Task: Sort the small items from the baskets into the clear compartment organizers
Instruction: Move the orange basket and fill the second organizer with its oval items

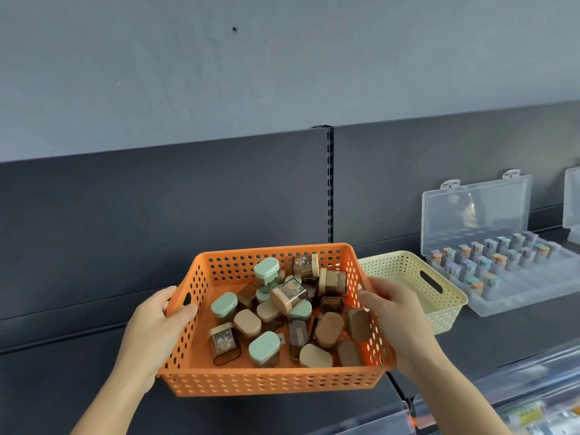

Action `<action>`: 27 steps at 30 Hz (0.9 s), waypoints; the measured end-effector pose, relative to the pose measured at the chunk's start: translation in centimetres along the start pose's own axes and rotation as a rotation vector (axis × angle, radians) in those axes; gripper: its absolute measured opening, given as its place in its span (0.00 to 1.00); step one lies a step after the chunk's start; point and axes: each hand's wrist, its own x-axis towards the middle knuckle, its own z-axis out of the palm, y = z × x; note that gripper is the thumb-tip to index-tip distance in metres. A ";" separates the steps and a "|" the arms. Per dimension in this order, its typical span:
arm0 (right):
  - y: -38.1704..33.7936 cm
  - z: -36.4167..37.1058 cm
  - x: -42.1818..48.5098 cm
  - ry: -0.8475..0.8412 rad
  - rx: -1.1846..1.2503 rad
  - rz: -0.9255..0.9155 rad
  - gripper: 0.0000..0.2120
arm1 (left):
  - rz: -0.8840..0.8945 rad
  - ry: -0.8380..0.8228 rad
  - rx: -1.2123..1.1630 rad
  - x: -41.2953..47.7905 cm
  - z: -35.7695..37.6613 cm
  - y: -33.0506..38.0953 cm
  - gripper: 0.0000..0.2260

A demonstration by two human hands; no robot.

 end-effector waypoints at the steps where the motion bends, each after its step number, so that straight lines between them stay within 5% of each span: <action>1: -0.2 0.6 -0.1 -0.007 -0.009 -0.001 0.08 | -0.002 0.003 0.000 0.2 -0.5 -0.5 0.13; 9: -1.1 4.3 0.6 -0.060 -0.086 -0.010 0.08 | -0.026 0.037 0.068 1.6 -3.6 -3.8 0.04; 27: -0.4 6.4 4.6 -0.219 -0.209 0.076 0.07 | -0.112 0.155 0.119 2.8 -2.9 -6.3 0.06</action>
